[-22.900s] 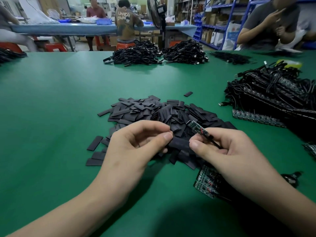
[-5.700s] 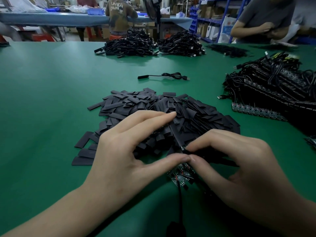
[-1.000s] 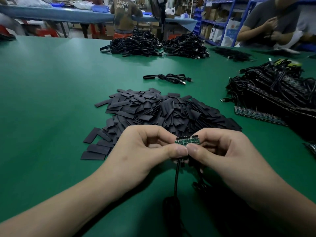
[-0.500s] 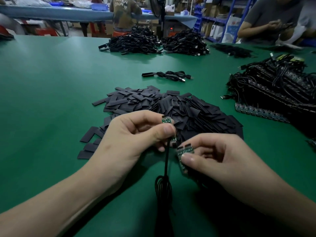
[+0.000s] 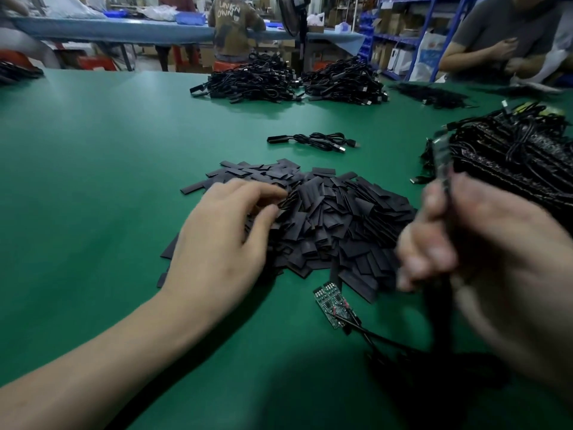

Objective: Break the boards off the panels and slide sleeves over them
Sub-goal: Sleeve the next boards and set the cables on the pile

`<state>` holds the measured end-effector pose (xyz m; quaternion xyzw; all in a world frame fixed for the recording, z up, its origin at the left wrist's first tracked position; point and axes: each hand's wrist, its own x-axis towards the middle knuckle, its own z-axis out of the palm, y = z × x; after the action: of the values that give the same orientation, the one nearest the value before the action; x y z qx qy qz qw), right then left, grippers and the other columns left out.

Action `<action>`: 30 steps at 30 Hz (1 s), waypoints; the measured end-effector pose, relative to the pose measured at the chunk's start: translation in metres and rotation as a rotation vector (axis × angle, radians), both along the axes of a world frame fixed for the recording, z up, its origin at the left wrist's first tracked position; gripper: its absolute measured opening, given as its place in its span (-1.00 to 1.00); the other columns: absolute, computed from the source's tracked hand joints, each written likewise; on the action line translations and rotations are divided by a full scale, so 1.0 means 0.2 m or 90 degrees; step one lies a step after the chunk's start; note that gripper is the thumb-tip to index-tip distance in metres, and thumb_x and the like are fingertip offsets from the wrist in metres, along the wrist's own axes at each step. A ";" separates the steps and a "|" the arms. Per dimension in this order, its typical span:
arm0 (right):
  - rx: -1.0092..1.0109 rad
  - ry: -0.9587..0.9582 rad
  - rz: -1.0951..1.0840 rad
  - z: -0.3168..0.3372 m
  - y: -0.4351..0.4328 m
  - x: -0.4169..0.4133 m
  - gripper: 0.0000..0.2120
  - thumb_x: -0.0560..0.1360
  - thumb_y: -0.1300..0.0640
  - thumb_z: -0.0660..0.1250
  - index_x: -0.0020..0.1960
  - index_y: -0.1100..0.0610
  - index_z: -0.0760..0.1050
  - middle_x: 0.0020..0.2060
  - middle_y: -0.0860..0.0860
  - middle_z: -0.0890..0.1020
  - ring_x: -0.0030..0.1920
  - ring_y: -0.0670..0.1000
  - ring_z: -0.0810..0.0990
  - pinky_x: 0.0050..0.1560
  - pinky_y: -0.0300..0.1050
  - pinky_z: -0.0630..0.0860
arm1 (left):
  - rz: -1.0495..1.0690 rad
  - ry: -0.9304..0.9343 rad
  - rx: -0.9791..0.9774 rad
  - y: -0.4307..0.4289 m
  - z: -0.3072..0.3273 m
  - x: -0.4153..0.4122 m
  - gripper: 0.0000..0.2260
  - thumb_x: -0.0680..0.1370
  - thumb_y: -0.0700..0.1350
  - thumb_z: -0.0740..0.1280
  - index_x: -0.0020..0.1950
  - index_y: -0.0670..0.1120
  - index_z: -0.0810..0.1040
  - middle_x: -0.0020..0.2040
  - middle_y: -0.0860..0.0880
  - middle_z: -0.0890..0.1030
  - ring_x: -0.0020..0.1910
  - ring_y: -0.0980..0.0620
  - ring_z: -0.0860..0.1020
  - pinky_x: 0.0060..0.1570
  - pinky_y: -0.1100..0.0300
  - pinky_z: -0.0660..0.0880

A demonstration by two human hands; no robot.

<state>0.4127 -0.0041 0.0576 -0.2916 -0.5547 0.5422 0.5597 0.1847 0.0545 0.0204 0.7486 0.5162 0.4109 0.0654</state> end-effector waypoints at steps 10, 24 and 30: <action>0.090 -0.641 -0.143 -0.04 0.04 0.14 -0.65 0.60 -0.28 0.22 -0.06 -0.02 0.54 -0.45 0.01 0.52 -0.56 -0.09 0.48 -0.50 -0.17 0.41 | 0.021 0.175 -0.015 -0.02 -0.04 0.01 -0.76 0.53 0.10 0.40 0.16 0.09 0.64 0.04 0.11 0.60 0.07 0.00 0.54 0.07 0.05 0.50; 0.047 -0.688 -0.143 -0.11 0.00 0.06 -0.77 0.60 -0.14 0.14 -0.09 -0.03 0.45 -0.43 -0.02 0.61 -0.47 -0.06 0.59 -0.34 -0.20 0.48 | 0.057 0.138 -0.008 -0.05 -0.02 0.01 -0.83 0.46 0.06 0.48 0.03 0.15 0.65 -0.06 0.21 0.65 -0.01 0.09 0.58 -0.09 0.18 0.38; -0.036 -0.600 -0.085 -0.12 0.01 0.06 -0.76 0.60 -0.10 0.17 -0.13 -0.01 0.46 -0.51 -0.02 0.47 -0.53 0.00 0.47 -0.44 -0.22 0.41 | 0.074 0.071 0.019 -0.04 -0.02 0.01 -0.91 0.46 -0.03 0.48 -0.08 0.16 0.66 -0.15 0.24 0.67 -0.12 0.20 0.55 -0.09 0.22 0.34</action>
<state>0.4241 -0.0027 0.0332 -0.5559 -0.7132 0.3285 0.2726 0.1866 0.0470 0.0155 0.7398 0.5554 0.3797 0.0012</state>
